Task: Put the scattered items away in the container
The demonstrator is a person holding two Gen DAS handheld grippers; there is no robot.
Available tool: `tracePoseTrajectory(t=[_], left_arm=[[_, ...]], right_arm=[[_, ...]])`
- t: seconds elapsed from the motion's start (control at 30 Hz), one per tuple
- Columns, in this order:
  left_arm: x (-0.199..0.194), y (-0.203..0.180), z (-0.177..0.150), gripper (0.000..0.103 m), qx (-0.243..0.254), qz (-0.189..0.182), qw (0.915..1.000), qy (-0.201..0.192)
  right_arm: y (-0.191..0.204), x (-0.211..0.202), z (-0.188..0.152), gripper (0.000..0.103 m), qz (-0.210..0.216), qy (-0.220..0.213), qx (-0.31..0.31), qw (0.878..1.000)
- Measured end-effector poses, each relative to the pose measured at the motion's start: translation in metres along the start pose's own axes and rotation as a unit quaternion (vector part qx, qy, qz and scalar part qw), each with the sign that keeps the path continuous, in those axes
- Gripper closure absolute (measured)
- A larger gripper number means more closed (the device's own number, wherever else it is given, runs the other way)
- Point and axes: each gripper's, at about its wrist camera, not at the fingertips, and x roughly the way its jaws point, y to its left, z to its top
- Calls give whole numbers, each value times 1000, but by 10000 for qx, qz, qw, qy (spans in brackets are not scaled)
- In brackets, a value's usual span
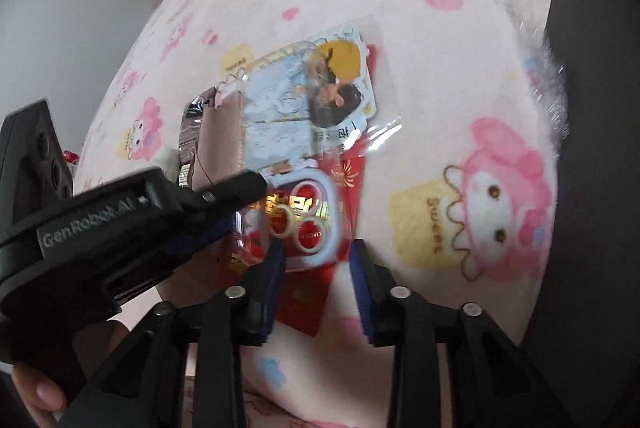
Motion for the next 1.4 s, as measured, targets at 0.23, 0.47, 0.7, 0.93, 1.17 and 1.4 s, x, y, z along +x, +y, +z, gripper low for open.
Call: tracePoseTrajectory(t=[0.23,0.47,0.7,0.93,1.17,1.4], left_arm=[[-35,0,-34,71,22,-223,9997,-31],[-61,-6,-85,73,280,-167,9994,65],[-49,-40,-113,73,693,-251,9966,380],[-39,-41,-98,69,712,287,9968,213],[-2,-18,-80,46,260,938,9935,585],[3,-40,-111,71,778,552,9900,1037]], right_arm=[[4,-47,-18,78,241,-334,-219,9989],[-1,-93,-68,81,495,-446,-217,9975],[-27,-100,-103,89,893,-266,264,9953],[-42,-108,-112,89,494,-311,151,9982],[-56,-62,-109,85,713,493,471,9951],[-64,-42,-108,84,1267,603,677,9878]])
